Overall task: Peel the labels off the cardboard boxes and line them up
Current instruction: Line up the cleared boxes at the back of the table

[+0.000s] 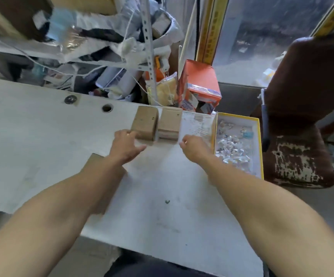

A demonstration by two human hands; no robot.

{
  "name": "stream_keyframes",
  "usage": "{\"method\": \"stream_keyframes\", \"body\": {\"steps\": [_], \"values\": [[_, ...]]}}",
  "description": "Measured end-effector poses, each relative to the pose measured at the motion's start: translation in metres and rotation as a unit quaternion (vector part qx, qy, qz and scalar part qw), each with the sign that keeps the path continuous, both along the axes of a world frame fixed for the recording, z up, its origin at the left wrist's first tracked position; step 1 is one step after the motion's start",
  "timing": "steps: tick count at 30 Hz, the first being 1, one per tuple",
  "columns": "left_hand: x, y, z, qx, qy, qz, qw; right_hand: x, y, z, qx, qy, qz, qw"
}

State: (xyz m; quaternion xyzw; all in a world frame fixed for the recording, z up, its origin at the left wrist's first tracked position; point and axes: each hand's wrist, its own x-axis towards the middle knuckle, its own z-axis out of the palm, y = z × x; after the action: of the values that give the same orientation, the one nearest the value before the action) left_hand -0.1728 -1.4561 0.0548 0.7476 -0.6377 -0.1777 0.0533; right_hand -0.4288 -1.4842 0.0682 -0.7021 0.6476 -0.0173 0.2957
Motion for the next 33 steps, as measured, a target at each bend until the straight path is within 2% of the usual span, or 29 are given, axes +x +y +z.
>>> {"method": "stream_keyframes", "body": {"steps": [3, 7, 11, 13, 15, 19, 23, 26, 33], "values": [[0.065, 0.038, 0.007, 0.035, -0.002, 0.044, 0.998, 0.075, 0.038, 0.004, 0.031, -0.077, 0.005, 0.997], [0.138, 0.11, 0.008, 0.093, 0.097, 0.066, 0.989, 0.165, 0.144, -0.008, 0.061, -0.231, -0.005, 0.971], [0.196, 0.185, -0.015, 0.131, 0.209, -0.026, 0.969, 0.232, 0.229, -0.036, 0.073, -0.225, 0.023, 0.971], [0.202, 0.218, -0.029, 0.127, 0.228, -0.073, 0.963, 0.253, 0.246, -0.05, 0.072, -0.19, 0.016, 0.979], [0.2, 0.236, -0.042, 0.106, 0.251, -0.07, 0.96, 0.267, 0.253, -0.051, 0.063, -0.183, -0.017, 0.981], [0.198, 0.214, -0.05, 0.059, 0.263, -0.034, 0.962, 0.277, 0.222, -0.046, -0.002, -0.17, -0.068, 0.983], [0.204, 0.149, -0.041, 0.063, 0.256, -0.022, 0.964, 0.287, 0.151, -0.045, -0.031, -0.137, -0.055, 0.989], [0.209, 0.09, -0.031, 0.064, 0.247, -0.03, 0.966, 0.294, 0.09, -0.046, -0.061, -0.107, -0.045, 0.991], [0.215, -0.019, -0.028, 0.064, 0.19, -0.093, 0.975, 0.288, -0.017, -0.05, -0.068, -0.073, -0.043, 0.994]]}}
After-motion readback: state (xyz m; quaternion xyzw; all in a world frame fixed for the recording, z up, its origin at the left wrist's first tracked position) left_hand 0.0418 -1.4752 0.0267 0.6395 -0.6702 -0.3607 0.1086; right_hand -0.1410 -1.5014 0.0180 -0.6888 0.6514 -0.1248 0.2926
